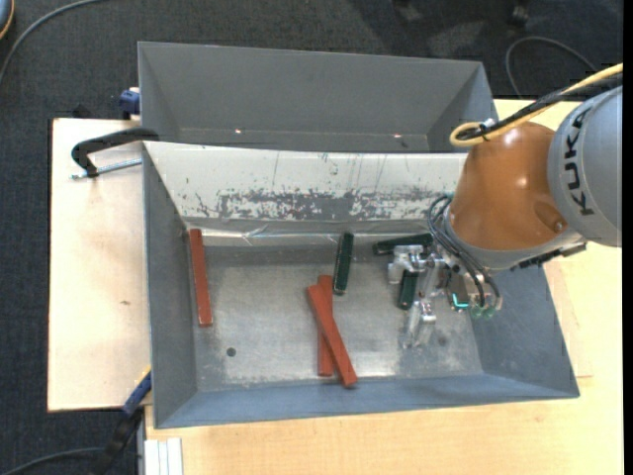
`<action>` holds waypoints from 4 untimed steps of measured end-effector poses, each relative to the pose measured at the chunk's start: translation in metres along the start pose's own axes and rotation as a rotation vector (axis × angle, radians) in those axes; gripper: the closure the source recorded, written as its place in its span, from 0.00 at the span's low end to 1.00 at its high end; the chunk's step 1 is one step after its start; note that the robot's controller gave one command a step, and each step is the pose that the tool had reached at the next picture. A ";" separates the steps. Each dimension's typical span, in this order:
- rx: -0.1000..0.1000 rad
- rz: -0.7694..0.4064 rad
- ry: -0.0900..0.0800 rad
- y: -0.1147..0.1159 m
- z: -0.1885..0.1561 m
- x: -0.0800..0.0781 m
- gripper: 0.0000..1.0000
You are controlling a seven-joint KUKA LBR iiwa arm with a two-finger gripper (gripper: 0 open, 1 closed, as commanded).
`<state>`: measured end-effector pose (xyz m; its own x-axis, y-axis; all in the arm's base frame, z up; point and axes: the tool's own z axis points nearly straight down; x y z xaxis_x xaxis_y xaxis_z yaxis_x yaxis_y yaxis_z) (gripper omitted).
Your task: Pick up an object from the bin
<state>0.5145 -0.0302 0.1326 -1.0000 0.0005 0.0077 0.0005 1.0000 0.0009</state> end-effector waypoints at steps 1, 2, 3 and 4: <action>0.004 -0.309 -0.012 -0.071 0.063 -0.058 0.00; 0.006 -0.279 -0.017 -0.106 0.029 -0.050 0.00; 0.004 -0.580 -0.016 -0.076 0.029 -0.070 0.00; 0.001 -0.469 -0.007 -0.105 0.062 -0.056 0.00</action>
Offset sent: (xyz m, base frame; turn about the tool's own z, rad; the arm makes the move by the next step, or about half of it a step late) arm 0.0570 -0.0695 -0.0626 -0.3129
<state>0.5703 -0.1349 0.0698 -0.8922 -0.4516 0.0003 -0.4516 0.8922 0.0014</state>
